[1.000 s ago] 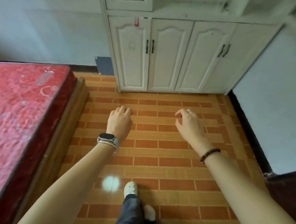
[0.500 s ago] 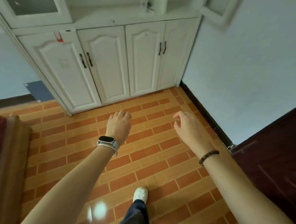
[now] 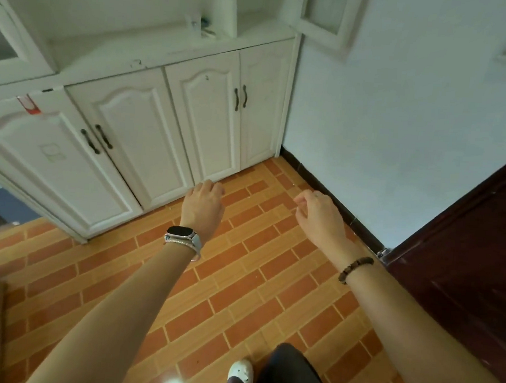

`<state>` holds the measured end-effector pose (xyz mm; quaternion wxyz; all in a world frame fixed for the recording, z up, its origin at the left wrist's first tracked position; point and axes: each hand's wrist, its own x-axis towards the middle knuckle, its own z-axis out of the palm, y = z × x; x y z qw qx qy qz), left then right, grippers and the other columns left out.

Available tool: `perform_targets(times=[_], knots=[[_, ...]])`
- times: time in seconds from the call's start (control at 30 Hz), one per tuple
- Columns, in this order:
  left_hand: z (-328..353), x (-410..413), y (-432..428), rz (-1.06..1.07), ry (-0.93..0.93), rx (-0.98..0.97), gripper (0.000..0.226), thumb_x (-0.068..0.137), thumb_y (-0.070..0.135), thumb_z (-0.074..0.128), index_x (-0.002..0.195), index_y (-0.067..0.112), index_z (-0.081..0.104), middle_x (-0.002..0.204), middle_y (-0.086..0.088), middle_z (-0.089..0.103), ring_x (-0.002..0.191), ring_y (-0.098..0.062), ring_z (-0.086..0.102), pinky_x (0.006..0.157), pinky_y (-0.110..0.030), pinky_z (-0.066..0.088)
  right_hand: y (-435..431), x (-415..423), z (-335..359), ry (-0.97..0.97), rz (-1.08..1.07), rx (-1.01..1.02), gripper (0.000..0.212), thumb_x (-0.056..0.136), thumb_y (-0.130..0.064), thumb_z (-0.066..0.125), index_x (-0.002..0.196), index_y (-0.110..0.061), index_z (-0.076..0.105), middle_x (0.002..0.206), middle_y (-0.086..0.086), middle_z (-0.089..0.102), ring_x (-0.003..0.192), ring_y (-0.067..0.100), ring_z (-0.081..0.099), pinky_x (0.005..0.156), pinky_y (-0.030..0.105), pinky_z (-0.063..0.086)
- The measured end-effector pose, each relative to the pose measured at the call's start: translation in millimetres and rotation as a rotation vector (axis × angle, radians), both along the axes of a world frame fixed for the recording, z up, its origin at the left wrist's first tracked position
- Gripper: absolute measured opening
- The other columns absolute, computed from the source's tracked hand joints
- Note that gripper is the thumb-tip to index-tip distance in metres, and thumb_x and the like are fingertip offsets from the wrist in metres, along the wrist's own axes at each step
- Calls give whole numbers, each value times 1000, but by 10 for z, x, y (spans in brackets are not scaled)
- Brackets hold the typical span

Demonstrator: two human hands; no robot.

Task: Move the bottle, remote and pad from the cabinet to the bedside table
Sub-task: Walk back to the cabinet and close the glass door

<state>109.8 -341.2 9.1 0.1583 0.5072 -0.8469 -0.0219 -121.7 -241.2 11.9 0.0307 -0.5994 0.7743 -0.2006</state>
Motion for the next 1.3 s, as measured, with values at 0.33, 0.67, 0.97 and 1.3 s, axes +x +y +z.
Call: perform_targets(times=[0.33, 0.67, 0.97, 1.3], knots=[[-76, -1013, -805, -57, -41, -2, 24, 89, 11, 47, 110, 11, 58, 107, -9, 60, 98, -27, 55, 88, -39, 42, -798, -931, -38, -45, -56, -24, 22, 92, -20, 56, 114, -18, 61, 105, -1, 64, 98, 16, 57, 80, 31, 53], [84, -2197, -1674, 50, 38, -26, 24, 88, 8, 49, 110, 10, 59, 107, -9, 60, 99, -27, 55, 90, -39, 41, -1913, -2059, 168, -27, 40, -64, 21, 92, -15, 55, 112, -15, 62, 104, 3, 65, 97, 21, 57, 78, 32, 49], [155, -2578, -2313, 112, 46, -45, 25, 90, 11, 48, 113, 12, 58, 110, -7, 59, 101, -25, 54, 94, -38, 41, -2791, -2710, 295, -30, 85, -94, 21, 93, -17, 55, 113, -16, 60, 104, 5, 64, 98, 22, 56, 80, 36, 52], [70, -2961, -3593, 101, 54, -72, 23, 87, 5, 49, 107, 8, 60, 102, -9, 62, 92, -27, 56, 88, -39, 42, -3981, -3134, 273, 3, 68, -57, 20, 92, -17, 55, 112, -15, 60, 103, 6, 63, 96, 23, 55, 77, 35, 49]])
